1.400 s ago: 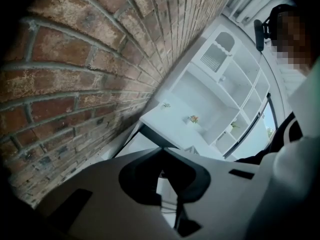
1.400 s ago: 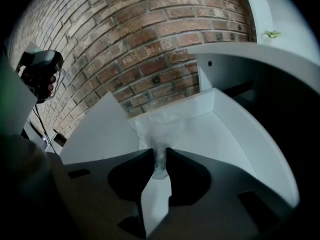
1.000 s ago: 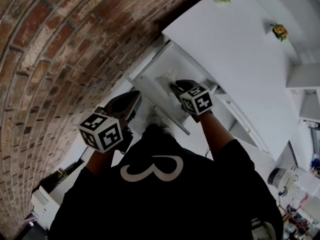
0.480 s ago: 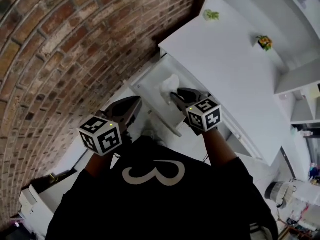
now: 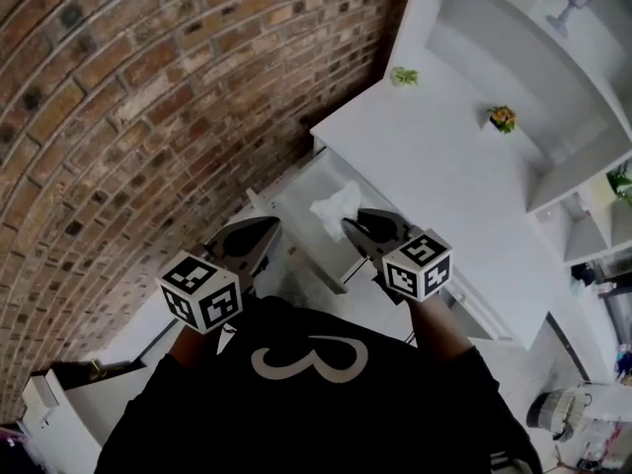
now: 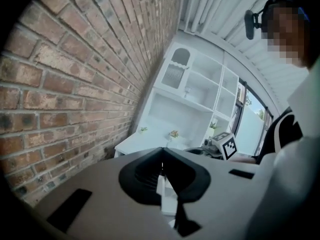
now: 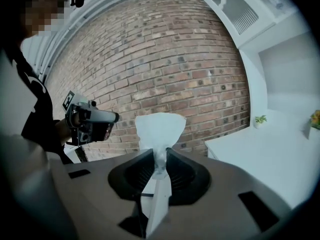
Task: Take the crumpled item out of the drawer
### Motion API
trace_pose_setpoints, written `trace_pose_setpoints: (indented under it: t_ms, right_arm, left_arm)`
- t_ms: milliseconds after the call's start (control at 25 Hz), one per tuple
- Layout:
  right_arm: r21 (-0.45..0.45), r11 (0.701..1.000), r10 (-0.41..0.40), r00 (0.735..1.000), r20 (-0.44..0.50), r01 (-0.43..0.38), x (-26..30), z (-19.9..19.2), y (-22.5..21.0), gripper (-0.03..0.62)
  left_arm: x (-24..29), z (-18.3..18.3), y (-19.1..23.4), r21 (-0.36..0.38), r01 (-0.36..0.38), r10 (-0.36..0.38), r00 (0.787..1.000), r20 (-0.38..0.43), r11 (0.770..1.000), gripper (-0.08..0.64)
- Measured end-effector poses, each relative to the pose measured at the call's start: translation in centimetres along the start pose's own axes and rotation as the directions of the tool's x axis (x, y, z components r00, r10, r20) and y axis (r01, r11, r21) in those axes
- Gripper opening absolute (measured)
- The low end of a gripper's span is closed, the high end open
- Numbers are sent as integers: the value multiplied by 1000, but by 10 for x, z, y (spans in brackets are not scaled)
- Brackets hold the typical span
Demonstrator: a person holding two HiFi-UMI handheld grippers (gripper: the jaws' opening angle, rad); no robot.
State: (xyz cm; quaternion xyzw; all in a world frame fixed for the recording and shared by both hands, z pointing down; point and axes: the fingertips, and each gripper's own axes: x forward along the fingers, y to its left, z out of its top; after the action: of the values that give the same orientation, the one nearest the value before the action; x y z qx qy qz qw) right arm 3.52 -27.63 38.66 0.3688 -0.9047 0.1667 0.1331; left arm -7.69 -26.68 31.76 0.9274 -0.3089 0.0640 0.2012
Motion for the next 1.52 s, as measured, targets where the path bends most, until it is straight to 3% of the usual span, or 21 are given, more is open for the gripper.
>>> trace_pose_setpoints:
  t_ms: [720,1520]
  right_arm:
    - [-47,999,18,981,194,-9,-41,57,23,84]
    - [-40,999,2,978,207,6,-53,51,21,83]
  left_arm:
    - [5,25,-24,13,106,-107,992,64,994,3]
    - [24,14,-29,-7,152,-151,988,35,988,3]
